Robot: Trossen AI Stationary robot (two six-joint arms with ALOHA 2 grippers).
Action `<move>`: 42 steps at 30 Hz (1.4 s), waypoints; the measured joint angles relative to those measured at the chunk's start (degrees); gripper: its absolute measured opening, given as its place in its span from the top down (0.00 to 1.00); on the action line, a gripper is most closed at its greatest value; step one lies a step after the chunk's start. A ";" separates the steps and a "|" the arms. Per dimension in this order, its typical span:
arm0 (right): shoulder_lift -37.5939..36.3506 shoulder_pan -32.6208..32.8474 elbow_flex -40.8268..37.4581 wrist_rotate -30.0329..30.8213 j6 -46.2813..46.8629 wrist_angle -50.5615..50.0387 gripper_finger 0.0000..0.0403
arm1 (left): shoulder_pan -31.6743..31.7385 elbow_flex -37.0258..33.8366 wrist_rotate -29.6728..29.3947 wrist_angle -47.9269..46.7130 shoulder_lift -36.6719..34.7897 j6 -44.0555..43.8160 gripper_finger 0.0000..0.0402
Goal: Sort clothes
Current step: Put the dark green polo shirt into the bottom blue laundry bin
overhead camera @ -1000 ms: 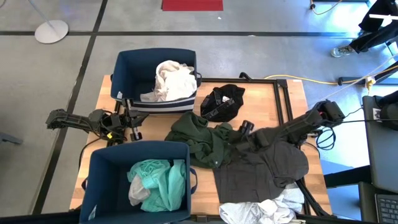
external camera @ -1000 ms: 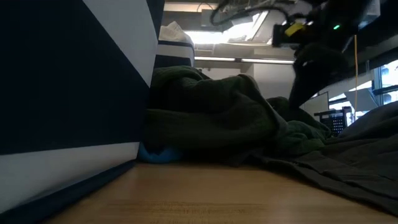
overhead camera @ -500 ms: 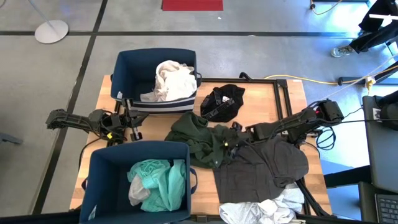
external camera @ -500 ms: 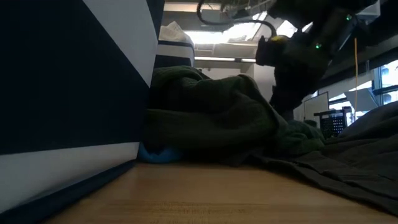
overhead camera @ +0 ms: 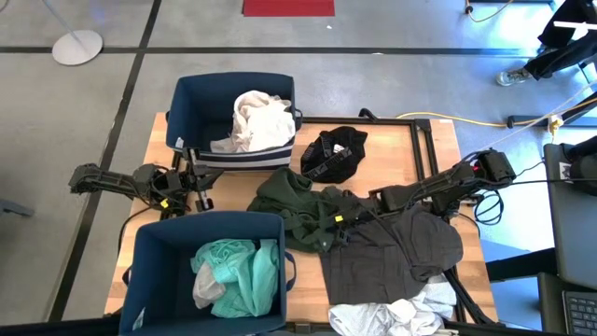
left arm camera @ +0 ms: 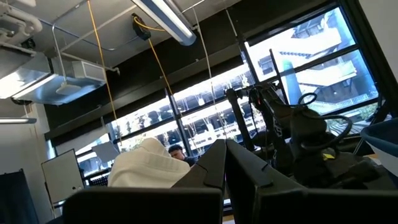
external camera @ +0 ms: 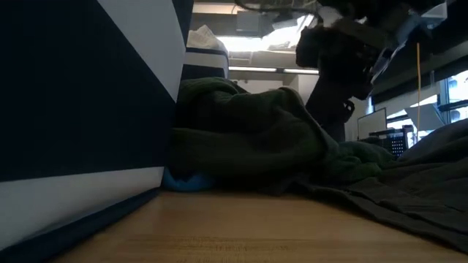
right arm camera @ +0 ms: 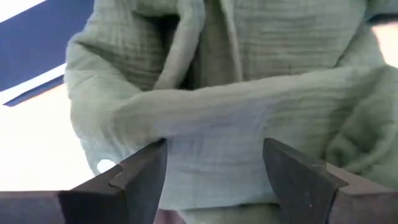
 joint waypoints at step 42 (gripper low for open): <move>13.20 9.41 0.35 33.98 -2.79 11.18 0.34 | -0.01 0.00 0.02 -0.24 -0.02 0.13 1.00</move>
